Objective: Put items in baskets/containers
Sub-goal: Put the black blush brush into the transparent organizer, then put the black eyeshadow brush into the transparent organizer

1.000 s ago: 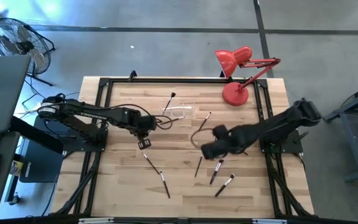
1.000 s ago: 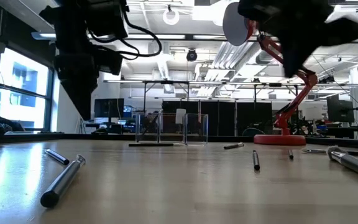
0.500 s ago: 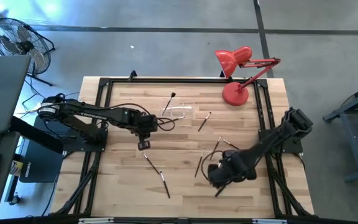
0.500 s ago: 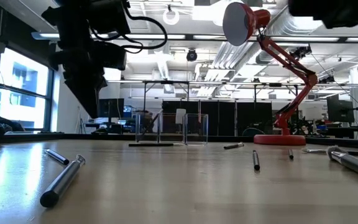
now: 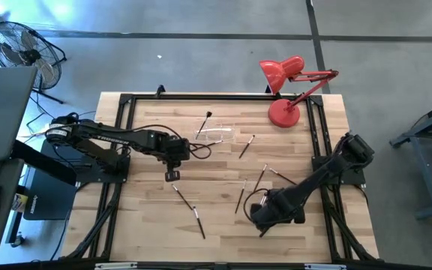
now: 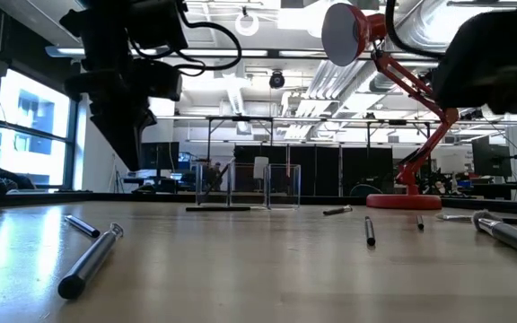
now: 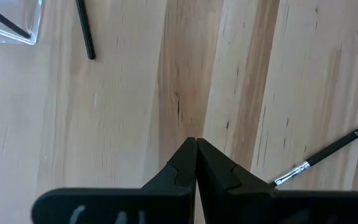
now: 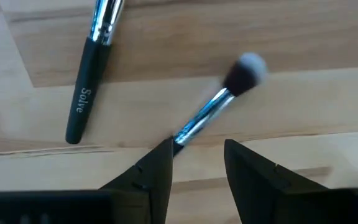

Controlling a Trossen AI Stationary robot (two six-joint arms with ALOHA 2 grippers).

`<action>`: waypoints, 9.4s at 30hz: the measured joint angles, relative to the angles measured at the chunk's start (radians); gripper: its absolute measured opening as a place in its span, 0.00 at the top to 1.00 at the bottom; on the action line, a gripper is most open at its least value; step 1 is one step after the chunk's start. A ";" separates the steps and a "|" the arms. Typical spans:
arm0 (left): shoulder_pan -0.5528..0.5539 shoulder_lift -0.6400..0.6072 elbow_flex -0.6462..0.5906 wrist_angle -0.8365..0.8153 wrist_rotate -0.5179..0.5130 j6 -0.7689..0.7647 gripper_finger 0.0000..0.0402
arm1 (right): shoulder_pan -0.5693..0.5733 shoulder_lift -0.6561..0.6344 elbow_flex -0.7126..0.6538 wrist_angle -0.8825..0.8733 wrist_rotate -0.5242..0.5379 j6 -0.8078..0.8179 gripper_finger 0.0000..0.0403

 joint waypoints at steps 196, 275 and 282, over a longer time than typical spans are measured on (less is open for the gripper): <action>-0.256 0.179 -0.096 0.077 0.043 0.388 0.69 | -0.190 0.415 0.718 0.123 0.640 -1.210 1.00; -0.091 0.188 -0.097 0.379 0.273 0.096 1.00 | -0.317 0.522 0.717 0.059 0.622 -1.978 0.63; -0.092 0.187 -0.097 0.389 0.297 0.070 1.00 | -0.334 0.522 0.717 0.051 0.523 -2.077 0.63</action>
